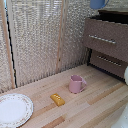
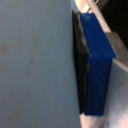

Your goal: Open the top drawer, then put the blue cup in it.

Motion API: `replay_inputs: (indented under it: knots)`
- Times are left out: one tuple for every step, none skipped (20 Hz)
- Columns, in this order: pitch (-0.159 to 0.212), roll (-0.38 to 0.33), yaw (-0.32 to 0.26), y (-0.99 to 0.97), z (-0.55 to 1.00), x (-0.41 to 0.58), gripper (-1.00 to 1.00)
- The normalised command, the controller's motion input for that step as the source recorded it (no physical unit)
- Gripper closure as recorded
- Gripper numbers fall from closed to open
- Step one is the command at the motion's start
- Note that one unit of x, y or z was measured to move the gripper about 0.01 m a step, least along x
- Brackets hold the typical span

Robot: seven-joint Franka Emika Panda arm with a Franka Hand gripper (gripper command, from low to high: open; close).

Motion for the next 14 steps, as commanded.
replay_inputs:
  knots:
    - [0.087,0.000,-0.054,-1.00,0.12,0.000,1.00]
    - [0.087,0.000,-0.055,-1.00,0.12,0.000,1.00]
    - [0.089,0.000,-0.057,-1.00,0.11,0.000,1.00]
    - [0.094,0.000,-0.064,-1.00,0.11,0.000,1.00]
    - [0.099,0.000,-0.069,-1.00,0.08,0.000,1.00]
    - [0.108,0.000,-0.051,-1.00,0.00,0.000,1.00]
    - [0.134,0.010,-0.018,-1.00,0.00,0.054,1.00]
    - [0.176,0.032,-0.004,-0.98,-0.16,0.163,1.00]
    - [0.145,0.063,0.000,-0.93,-0.24,0.209,1.00]
    - [0.075,0.019,0.041,-0.67,-0.33,0.000,1.00]
    - [0.041,0.000,0.079,-0.49,-0.24,-0.009,1.00]
    - [0.025,0.000,0.060,-0.34,-0.11,0.000,-1.00]
    - [0.000,0.000,0.011,-0.10,0.00,0.000,-1.00]
    - [0.009,0.009,0.011,-0.09,0.10,0.000,-1.00]
